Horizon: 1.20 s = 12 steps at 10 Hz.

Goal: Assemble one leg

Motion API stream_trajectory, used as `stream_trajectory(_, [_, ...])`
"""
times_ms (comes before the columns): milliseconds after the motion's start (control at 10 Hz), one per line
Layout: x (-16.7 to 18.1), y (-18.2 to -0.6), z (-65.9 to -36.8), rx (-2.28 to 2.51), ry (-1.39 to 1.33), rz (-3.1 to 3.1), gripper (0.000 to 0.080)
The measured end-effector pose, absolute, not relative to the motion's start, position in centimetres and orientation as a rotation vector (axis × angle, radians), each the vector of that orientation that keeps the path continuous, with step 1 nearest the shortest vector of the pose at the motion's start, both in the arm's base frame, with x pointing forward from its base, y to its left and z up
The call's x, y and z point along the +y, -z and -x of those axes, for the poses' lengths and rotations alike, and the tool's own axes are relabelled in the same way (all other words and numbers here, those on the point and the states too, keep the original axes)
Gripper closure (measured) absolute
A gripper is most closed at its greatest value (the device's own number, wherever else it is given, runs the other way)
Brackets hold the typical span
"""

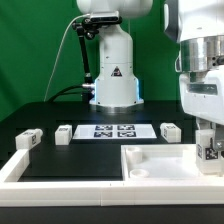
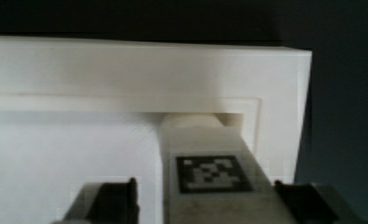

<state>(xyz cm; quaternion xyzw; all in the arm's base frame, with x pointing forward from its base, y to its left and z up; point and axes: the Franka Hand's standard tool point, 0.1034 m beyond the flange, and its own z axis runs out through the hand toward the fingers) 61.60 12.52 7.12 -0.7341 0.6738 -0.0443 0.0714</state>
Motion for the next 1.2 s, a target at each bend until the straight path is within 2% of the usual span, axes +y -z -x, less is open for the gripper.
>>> stream_trajectory(100, [12.52, -7.12, -61.60, 1.977, 0.138, 2.253, 0.0253])
stream_trajectory(200, [12.60, -7.19, -61.63, 1.933, 0.135, 2.297, 0.0253])
stream_trajectory(300, [12.70, -7.30, -61.70, 1.840, 0.137, 2.381, 0.0171])
stream_trajectory(600, [12.75, -7.50, -61.89, 1.311, 0.172, 2.744, 0.0151])
stream_trajectory(1200, [12.31, -7.30, -61.95, 0.462, 0.220, 3.086, 0.0150])
